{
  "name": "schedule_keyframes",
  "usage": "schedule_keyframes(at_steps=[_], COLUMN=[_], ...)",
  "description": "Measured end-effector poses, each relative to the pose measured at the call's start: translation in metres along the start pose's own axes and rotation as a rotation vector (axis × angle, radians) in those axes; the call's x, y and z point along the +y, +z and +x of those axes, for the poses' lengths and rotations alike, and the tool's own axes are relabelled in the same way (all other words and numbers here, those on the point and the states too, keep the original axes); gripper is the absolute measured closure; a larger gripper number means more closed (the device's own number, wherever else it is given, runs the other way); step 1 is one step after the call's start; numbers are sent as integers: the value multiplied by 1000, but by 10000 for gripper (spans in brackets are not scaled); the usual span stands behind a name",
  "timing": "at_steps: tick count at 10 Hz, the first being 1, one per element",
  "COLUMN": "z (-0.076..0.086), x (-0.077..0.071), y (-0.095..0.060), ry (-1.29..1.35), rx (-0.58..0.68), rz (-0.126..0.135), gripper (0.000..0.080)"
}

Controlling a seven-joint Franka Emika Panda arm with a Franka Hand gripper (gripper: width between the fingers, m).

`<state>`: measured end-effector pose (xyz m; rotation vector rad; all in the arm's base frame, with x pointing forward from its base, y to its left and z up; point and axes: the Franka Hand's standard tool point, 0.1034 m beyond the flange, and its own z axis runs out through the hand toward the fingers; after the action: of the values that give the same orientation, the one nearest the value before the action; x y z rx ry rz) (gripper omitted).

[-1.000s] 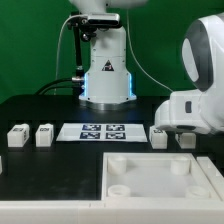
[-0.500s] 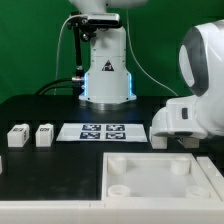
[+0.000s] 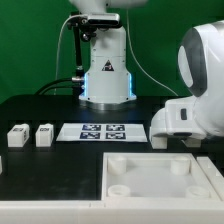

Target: Assemble one leg

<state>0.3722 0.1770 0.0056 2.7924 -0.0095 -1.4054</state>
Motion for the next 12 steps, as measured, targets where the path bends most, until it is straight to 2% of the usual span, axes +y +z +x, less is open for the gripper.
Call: schedule_keyframes(at_steps=[7,8,9,10,12], z=[0,-2,-8,-21,-46], x=[1,13,36,58,80], y=[-1,-18,-51,-74,-107], ry=[0,-47,-75,-58,-42], rx=[1,11,71,85,78], rz=[1,-1,31,49,65], gripper=[507,507,507,506,506])
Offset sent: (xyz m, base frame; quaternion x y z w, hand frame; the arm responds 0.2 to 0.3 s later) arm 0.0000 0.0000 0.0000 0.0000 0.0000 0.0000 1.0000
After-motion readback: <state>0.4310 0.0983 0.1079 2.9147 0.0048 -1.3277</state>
